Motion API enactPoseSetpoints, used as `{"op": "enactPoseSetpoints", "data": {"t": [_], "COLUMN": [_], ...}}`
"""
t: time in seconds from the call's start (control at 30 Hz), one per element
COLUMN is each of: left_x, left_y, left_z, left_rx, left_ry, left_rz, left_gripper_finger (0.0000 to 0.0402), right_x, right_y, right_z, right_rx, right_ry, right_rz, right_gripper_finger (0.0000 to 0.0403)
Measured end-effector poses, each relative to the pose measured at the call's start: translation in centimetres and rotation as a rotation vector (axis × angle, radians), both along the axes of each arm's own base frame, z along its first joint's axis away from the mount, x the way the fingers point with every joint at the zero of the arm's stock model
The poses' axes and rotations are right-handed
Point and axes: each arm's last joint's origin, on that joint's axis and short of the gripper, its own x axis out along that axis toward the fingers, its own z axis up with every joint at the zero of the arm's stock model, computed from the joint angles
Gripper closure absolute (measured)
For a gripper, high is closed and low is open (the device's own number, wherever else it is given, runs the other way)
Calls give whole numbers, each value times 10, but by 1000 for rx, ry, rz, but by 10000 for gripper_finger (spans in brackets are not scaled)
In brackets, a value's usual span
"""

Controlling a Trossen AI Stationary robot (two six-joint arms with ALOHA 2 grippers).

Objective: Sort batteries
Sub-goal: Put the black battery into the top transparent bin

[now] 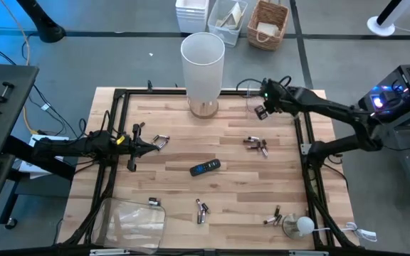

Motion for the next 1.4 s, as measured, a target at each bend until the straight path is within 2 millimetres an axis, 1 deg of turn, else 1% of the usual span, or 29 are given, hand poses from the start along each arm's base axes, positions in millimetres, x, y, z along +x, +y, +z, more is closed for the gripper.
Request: {"op": "enactPoseSetpoints", "data": {"t": [0.13,0.27,0.37,0.47,0.57,0.6,0.67,0.73,0.83,0.9,1.0,1.1,1.2,1.33,1.4], "left_x": [0,0,0,0,0,0,0,0,0,0,0,0,0,0,0], "left_y": [0,0,0,0,0,0,0,0,0,0,0,0,0,0,0], "left_z": [0,0,0,0,0,0,0,0,0,0,0,0,0,0,0], "left_rx": [0,0,0,0,0,0,0,0,0,0,0,0,0,0,0], "left_ry": [0,0,0,0,0,0,0,0,0,0,0,0,0,0,0], "left_rz": [0,0,0,0,0,0,0,0,0,0,0,0,0,0,0], "left_gripper_finger": [401,401,401,401,401,401,401,401,401,401,401,401,401,401,401], "right_x": [-2,-2,2,16,39,48,65,80,95,101,107,118,136,164,177], "right_y": [-15,-16,-9,10,41,56,90,126,177,207,243,271,289,305,310], "right_z": [-8,-5,9,28,43,45,42,31,10,-6,-29,-42,-50,-52,-56], "right_rx": [72,69,92,141,229,258,326,396,476,526,590,614,619,591,564], "right_ry": [-35,-54,-231,-488,-694,-727,-726,-680,-597,-539,-451,-371,-320,-233,-162], "right_rz": [-35,5,97,236,411,477,597,686,742,756,740,720,716,753,768], "right_gripper_finger": [264,232,227,229,234,235,235,235,235,235,235,235,235,235,235]}}
